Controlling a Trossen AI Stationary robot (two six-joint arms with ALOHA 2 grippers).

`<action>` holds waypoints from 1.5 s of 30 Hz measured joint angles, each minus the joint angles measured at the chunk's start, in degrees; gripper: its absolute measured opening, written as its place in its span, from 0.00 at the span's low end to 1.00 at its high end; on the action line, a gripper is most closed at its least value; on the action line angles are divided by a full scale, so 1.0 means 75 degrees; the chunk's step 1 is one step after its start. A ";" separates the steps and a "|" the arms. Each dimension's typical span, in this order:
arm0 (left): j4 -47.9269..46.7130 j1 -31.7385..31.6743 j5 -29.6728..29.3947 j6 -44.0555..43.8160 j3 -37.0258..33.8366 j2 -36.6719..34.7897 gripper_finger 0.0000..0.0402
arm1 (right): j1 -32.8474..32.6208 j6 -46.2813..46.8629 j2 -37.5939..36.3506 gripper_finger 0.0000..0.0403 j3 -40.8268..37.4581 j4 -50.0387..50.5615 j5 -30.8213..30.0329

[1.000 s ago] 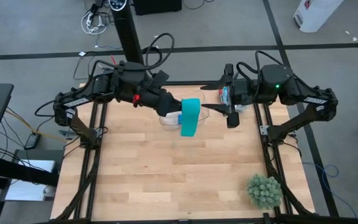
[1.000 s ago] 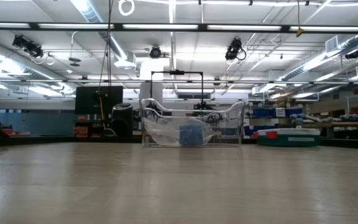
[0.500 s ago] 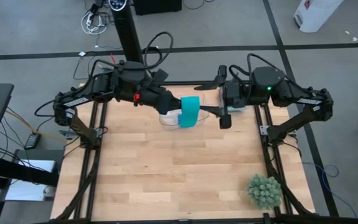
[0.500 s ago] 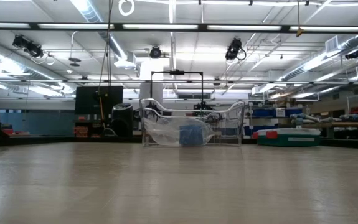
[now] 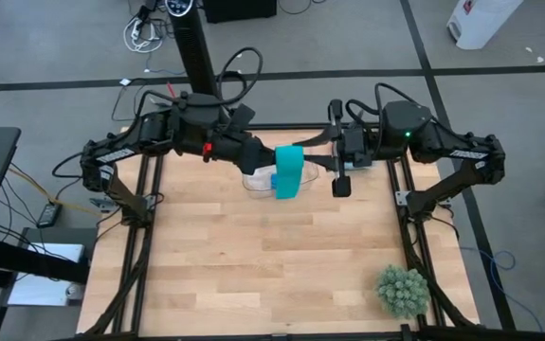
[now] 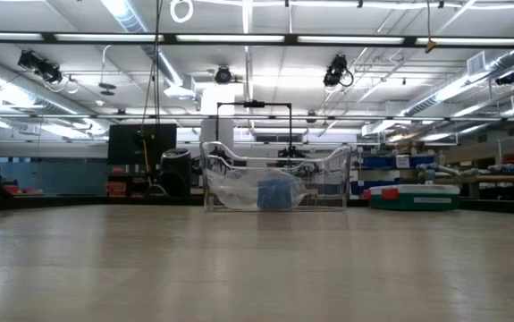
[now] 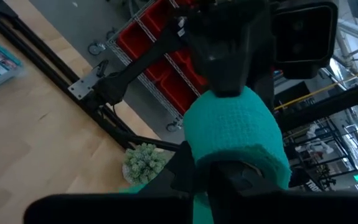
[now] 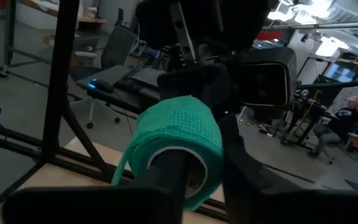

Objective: Roll bandage
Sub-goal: Roll the sky blue bandage

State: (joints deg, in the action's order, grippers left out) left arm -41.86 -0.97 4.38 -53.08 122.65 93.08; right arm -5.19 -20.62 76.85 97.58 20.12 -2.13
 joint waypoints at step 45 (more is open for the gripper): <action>0.0079 -0.0240 0.0752 0.0842 0.0391 -0.0003 0.35 | 0.0015 0.0473 -0.0377 0.00 -0.0006 0.0266 -0.0044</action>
State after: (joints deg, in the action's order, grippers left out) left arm -41.27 -2.77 10.02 -46.76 125.58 93.06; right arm -5.08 -17.07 74.02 97.54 22.12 -2.46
